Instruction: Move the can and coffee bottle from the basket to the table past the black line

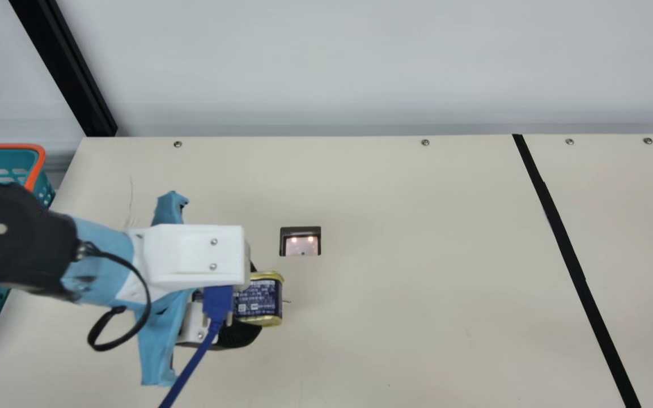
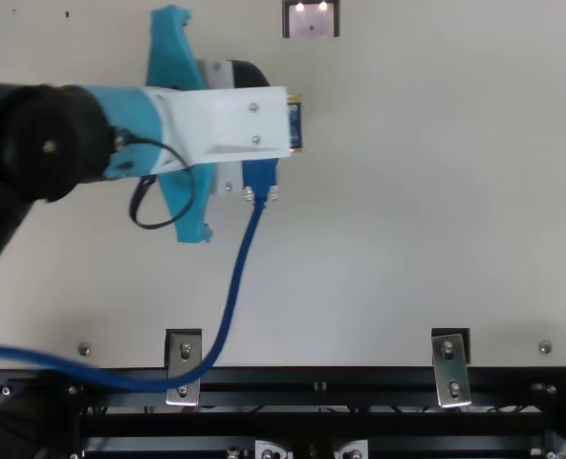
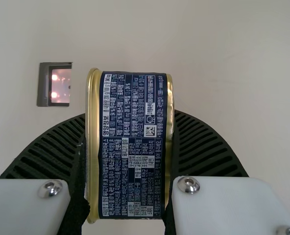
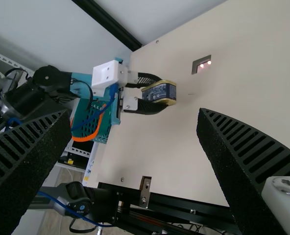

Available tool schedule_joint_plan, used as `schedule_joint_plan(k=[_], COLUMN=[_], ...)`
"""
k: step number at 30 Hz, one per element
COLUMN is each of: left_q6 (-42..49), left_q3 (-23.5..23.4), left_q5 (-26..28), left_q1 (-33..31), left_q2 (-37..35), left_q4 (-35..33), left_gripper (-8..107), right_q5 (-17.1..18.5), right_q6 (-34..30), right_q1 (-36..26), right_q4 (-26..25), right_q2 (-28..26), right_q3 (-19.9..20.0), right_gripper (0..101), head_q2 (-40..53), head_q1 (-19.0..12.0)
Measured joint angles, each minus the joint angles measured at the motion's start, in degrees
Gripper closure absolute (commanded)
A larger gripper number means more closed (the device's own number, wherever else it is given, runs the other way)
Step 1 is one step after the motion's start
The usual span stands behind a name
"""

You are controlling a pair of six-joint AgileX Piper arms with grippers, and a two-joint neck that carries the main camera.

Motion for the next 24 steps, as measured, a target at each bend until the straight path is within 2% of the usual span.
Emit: schedule_joint_plan(k=[14,23,24], left_q6=[-3.69,-4.88,-4.88], left_q3=[-2.26,-1.99,-1.76], left_q5=[-2.35,-4.32,-4.81], left_q1=[-7.43,-10.23,-10.37], left_q2=[8.63,10.99,11.13], left_q4=[0.50,-0.14,-0.28], left_gripper=[89,89,63], right_q5=[0.00,0.00,0.00], right_q6=[0.00,0.00,0.00], right_q1=[0.00,0.00,0.00], right_q4=[0.00,0.00,0.00], right_q2=[0.00,0.00,0.00], right_q3=[0.00,0.00,0.00], right_gripper=[0,0,0], head_q2=[0.00,0.00,0.00], head_q1=[0.00,0.00,0.00])
